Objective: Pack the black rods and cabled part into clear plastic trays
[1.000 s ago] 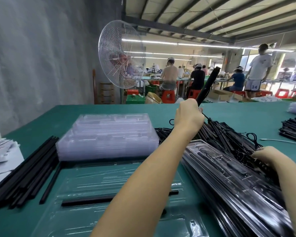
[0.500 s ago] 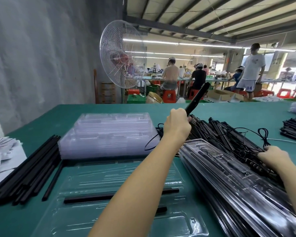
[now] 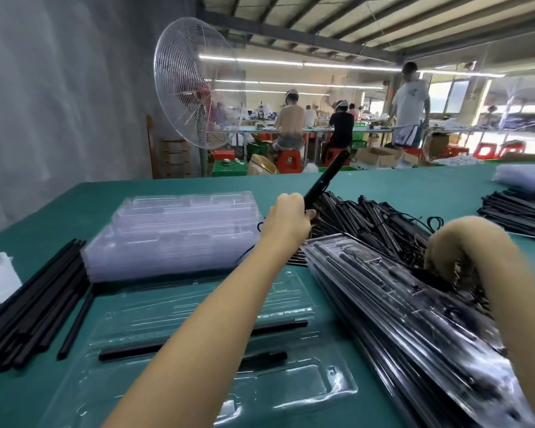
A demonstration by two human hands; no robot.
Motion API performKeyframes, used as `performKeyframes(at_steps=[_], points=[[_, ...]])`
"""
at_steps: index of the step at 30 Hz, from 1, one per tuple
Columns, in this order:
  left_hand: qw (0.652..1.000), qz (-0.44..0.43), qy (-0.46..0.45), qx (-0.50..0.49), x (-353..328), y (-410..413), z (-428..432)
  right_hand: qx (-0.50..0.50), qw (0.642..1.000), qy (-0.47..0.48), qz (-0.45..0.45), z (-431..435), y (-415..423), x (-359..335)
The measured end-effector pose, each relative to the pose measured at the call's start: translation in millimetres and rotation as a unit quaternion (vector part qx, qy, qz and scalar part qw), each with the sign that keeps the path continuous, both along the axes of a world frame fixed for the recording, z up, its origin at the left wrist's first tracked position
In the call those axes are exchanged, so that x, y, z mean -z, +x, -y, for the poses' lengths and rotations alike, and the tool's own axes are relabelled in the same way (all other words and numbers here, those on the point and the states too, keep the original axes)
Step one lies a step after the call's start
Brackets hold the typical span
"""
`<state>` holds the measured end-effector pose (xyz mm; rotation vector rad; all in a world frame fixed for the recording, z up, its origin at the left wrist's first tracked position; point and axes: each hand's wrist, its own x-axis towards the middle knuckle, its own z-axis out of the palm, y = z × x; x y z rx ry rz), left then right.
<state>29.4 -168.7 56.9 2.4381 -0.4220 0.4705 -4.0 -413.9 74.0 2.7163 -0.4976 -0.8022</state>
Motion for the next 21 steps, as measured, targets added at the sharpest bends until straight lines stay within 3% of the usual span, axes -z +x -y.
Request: performKeyframes(at_steps=[3,6,9,13,16,21], points=[[0.999,-0.017,-0.027,-0.002,5.4,-0.5,2.1,0.032,0.997,0.053,-0.035,17.3,-11.9,3.6],[0.995,-0.047,-0.092,0.001,11.8,-0.3,5.3,0.048,0.991,0.112,0.048,32.1,-16.5,11.3],[0.986,-0.073,-0.149,-0.008,16.7,-2.8,3.9,0.044,0.985,0.164,0.033,36.8,-19.2,14.6],[0.985,-0.074,-0.158,-0.001,19.1,-5.4,1.2,0.048,0.983,0.174,0.044,37.8,-23.5,17.9],[0.988,-0.073,-0.132,0.028,17.3,-9.2,2.2,0.071,0.975,0.199,0.063,43.6,-25.8,21.1],[0.989,-0.093,0.01,0.115,16.5,-23.2,10.0,0.102,0.963,0.211,0.133,65.6,-31.9,26.1]])
